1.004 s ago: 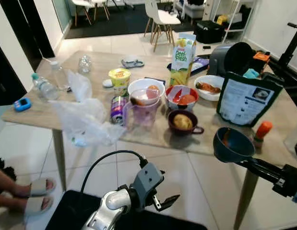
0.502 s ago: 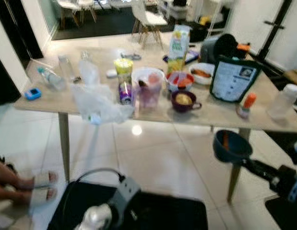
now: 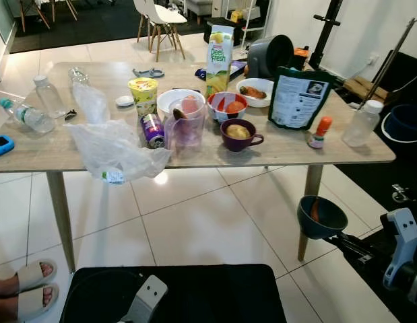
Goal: Restocking fridge
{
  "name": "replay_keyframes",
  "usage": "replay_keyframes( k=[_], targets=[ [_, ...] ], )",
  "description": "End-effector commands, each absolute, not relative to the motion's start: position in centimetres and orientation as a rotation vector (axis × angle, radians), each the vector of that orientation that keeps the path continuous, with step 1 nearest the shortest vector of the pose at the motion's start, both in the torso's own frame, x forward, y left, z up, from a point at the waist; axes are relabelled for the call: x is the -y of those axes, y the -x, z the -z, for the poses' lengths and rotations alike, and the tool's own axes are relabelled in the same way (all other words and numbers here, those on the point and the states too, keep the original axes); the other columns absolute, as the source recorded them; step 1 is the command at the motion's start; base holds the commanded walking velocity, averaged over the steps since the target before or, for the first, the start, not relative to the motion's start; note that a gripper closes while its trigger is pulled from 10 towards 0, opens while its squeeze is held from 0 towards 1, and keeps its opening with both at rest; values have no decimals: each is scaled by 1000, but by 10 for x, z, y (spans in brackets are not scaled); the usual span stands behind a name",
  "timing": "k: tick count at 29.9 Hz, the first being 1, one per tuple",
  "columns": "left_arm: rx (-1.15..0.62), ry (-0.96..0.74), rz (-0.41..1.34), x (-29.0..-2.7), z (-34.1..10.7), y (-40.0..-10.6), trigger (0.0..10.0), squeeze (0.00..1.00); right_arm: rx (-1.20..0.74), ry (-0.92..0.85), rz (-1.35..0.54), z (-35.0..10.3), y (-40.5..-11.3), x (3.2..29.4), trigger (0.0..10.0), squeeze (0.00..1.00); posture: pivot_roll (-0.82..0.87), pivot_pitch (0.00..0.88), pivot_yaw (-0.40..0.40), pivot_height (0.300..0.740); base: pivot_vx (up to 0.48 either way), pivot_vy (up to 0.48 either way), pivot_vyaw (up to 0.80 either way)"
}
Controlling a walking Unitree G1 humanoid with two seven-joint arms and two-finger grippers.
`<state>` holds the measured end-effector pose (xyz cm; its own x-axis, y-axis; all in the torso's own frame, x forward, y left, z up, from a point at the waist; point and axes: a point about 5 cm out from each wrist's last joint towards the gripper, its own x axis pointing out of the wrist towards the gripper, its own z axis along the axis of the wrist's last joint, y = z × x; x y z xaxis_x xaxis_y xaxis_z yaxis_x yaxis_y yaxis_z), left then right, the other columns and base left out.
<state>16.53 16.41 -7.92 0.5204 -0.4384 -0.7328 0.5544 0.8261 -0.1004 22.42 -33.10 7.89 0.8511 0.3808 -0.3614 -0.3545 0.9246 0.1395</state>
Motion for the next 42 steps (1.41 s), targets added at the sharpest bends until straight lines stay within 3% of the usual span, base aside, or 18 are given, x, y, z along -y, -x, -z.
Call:
replay_keyframes(
  k=[1,19,31,42],
  targets=[
    [-907,-161,563,-176,87,-149,10000,0,-421,-75,-369,-68,-222,328,10000,0,54,49,-2,740,0,0,0],
    [-997,-156,497,-184,98,-127,10000,0,-596,-93,127,-1,-210,336,10000,0,57,48,-6,740,0,0,0],
    [-992,-170,483,-184,97,-129,10000,0,-557,-143,274,14,-209,323,10000,0,61,47,-1,740,0,0,0],
    [-938,-161,437,-186,92,-143,10000,0,-515,-170,300,12,-216,319,10000,0,66,43,0,740,0,0,-800]
  ],
)
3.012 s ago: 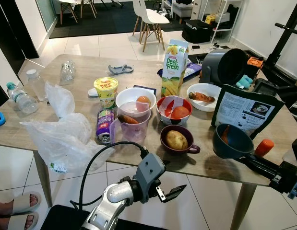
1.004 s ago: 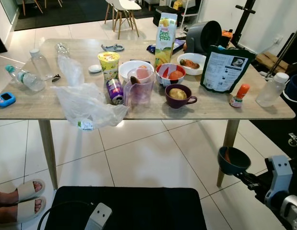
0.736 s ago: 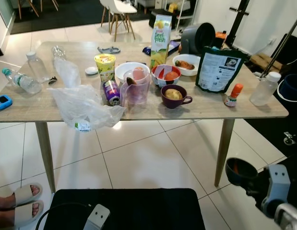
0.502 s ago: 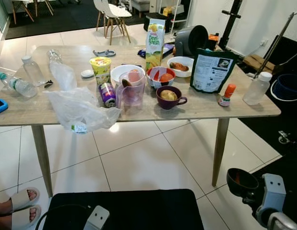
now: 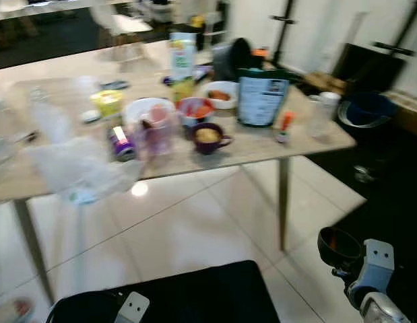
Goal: Restocking fridge
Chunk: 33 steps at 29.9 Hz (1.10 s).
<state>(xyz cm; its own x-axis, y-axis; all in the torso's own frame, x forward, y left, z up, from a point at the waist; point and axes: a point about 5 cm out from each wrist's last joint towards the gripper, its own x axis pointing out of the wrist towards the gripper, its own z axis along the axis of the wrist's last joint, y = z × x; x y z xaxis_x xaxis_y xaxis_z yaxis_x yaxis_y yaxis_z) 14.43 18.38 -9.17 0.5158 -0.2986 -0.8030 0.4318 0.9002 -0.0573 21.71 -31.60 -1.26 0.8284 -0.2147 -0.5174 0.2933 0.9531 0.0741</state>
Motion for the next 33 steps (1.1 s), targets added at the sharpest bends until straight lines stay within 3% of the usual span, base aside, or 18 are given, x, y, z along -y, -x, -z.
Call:
replay_keyframes(
  k=[1,33],
  targets=[
    [-938,-161,437,-186,92,-143,10000,0,-515,-170,300,12,-216,319,10000,0,66,43,0,740,0,0,-800],
    [-943,-175,445,-183,93,-142,10000,0,-588,-146,167,32,-211,287,10000,0,59,42,6,740,0,0,-800]
  ],
)
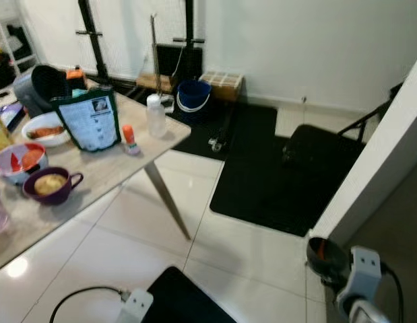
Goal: Restocking fridge
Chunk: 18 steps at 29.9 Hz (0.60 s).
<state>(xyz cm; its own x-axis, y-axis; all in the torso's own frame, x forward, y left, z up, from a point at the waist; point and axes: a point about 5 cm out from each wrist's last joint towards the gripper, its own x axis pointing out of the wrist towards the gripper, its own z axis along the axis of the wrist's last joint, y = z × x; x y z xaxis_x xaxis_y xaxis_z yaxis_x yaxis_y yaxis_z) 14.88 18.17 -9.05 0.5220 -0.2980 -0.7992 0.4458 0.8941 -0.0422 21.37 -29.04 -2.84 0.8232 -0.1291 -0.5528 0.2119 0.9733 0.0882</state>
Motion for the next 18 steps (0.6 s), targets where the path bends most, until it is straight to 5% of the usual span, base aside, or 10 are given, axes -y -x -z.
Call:
replay_keyframes(
  k=[1,18],
  targets=[
    [-943,-176,446,-183,93,-142,10000,0,-596,-148,167,34,-209,286,10000,0,59,42,5,740,0,0,-800],
    [-938,-191,453,-182,92,-145,10000,0,-685,-162,151,52,-189,273,10000,0,59,39,10,740,0,0,-800]
  ],
)
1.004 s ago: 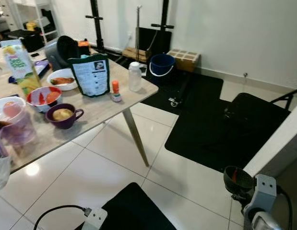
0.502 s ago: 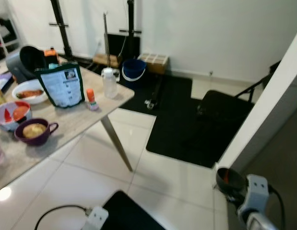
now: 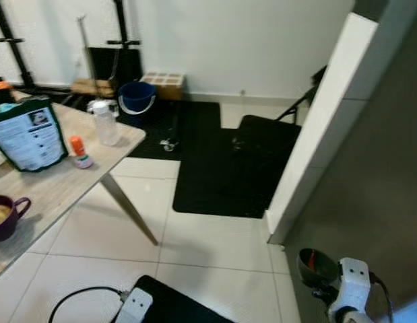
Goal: Restocking fridge
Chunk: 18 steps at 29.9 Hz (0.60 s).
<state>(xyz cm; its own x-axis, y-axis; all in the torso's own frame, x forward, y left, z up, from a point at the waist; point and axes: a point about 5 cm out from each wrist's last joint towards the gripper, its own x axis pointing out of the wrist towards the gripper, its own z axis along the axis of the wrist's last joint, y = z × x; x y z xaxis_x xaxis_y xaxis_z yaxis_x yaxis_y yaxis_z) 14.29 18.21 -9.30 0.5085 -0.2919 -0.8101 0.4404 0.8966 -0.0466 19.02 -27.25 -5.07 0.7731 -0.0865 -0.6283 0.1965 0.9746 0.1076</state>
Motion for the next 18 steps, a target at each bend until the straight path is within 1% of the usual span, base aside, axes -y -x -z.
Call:
replay_keyframes(
  k=[1,9,18],
  targets=[
    [-938,-191,453,-182,92,-145,10000,0,-685,-162,151,52,-189,273,10000,0,59,39,10,740,0,0,-800],
    [-936,-192,456,-181,92,-145,10000,0,-756,-135,117,62,-175,265,10000,0,59,38,9,740,0,0,-770],
    [-938,-197,460,-182,92,-145,10000,0,-762,-142,112,65,-171,262,10000,0,57,38,12,740,0,0,0]
  ],
)
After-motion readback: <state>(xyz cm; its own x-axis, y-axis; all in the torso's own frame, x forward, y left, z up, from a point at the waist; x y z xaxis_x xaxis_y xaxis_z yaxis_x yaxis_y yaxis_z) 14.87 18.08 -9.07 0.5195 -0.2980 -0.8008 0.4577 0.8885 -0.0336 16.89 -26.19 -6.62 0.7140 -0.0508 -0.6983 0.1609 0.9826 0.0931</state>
